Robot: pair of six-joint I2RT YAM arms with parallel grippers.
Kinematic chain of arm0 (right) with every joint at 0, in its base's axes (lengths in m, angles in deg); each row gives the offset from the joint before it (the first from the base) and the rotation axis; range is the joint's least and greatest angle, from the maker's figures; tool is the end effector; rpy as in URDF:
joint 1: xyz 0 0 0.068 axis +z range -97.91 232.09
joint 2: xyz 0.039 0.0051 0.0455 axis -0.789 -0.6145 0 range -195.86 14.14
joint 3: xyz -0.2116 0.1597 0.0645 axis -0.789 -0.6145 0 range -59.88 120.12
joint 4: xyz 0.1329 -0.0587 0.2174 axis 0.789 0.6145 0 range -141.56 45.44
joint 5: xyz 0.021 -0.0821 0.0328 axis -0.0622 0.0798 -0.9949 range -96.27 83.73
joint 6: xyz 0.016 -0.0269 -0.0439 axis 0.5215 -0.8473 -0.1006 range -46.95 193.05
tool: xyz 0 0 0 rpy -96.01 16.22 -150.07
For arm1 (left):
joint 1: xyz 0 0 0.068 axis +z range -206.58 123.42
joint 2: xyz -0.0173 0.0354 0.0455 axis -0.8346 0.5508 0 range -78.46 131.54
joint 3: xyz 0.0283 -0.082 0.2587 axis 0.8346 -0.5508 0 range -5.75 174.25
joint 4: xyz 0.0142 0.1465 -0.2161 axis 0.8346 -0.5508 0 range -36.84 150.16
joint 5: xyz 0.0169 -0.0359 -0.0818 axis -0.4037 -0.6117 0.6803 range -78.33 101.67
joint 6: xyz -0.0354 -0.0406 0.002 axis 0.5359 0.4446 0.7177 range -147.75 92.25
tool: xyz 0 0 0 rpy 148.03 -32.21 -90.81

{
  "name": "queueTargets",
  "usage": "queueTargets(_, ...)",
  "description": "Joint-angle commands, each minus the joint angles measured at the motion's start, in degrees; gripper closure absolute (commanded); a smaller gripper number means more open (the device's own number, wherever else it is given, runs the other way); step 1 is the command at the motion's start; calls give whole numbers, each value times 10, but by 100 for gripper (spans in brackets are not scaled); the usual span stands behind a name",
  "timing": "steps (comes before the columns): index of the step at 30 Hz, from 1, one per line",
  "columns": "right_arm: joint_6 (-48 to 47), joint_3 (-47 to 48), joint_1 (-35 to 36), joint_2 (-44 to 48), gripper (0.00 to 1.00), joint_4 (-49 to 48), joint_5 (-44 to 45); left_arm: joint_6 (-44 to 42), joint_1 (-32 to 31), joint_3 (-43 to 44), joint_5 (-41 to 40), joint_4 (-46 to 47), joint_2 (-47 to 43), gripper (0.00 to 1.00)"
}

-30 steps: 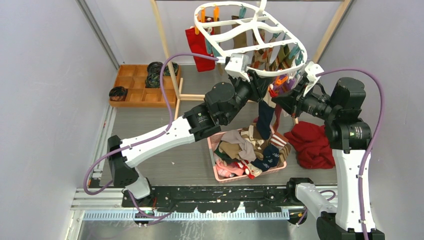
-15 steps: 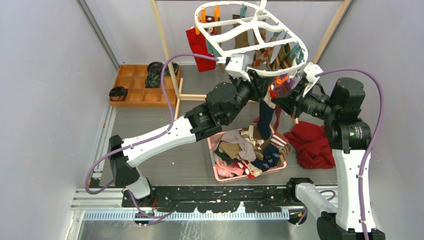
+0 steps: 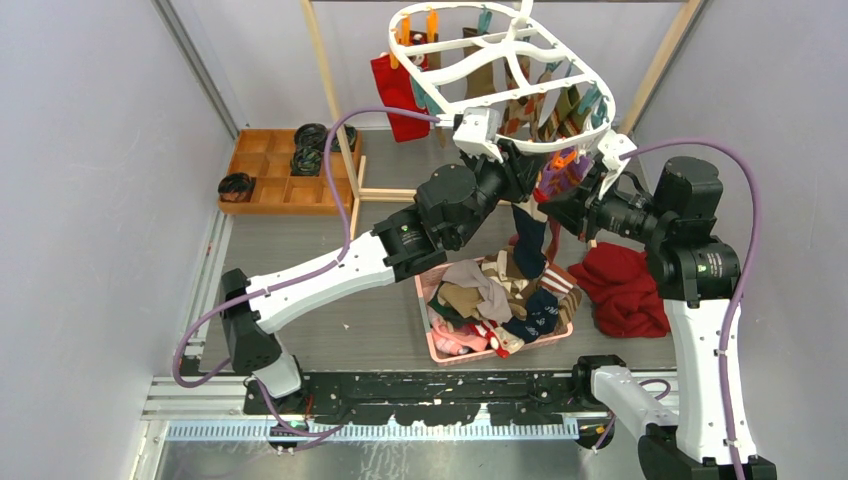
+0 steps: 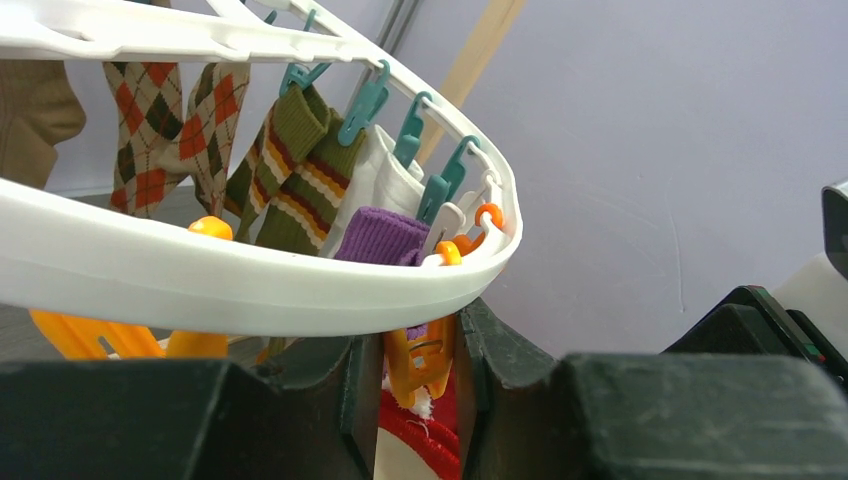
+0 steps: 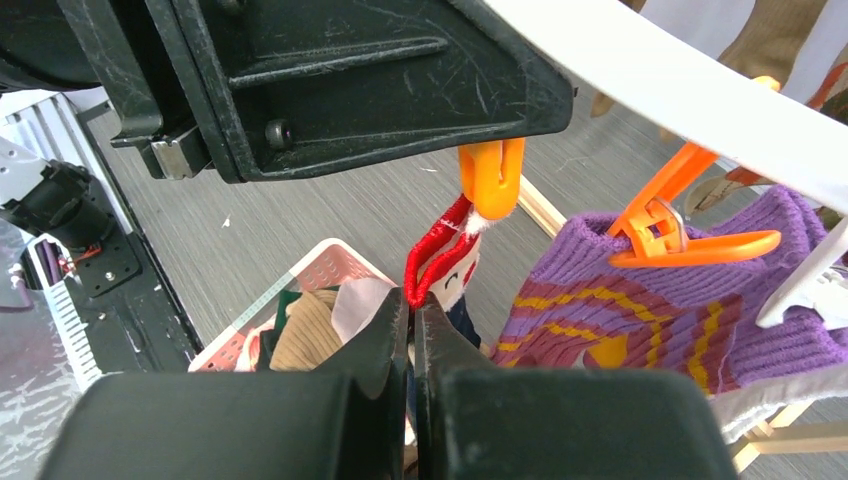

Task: Clip the socks to the hanger
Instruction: Clamp the sock onto the hanger.

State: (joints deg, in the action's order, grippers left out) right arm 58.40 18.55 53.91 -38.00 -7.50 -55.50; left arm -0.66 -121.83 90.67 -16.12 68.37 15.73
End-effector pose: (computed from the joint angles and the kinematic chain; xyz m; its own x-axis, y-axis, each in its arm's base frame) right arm 0.1426 0.0315 0.4546 -0.1072 -0.1687 -0.9798 -0.7947 0.6068 -0.0176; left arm 0.1765 -0.3431 0.4655 -0.2109 -0.5048 -0.8371 0.5789 0.6255 -0.5231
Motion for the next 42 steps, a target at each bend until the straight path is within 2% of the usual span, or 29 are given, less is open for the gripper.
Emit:
queueTargets(1,-2,27,4,-1,99,-9,26,13,2,24,-28,18,-2,100)
queueTargets(10,-35,24,5,10,99,23,66,7,1,25,-31,14,-9,100)
queueTargets(16,-135,20,17,39,99,88,116,8,1,24,-33,7,-13,100)
queueTargets(18,-141,10,17,54,99,99,123,12,2,24,-32,8,-13,100)
queueTargets(20,-135,-6,18,75,99,84,122,17,2,24,-29,7,-14,100)
queueTargets(26,-58,-45,18,106,99,-40,140,22,1,18,-28,7,-21,100)
queueTargets(31,-43,-67,32,99,99,-71,181,27,1,17,-28,5,-20,100)
queueTargets(34,-50,-73,66,87,99,-74,221,28,1,17,-31,4,-19,100)
queueTargets(42,-42,-68,215,46,99,-109,370,34,1,14,-34,2,-20,100)
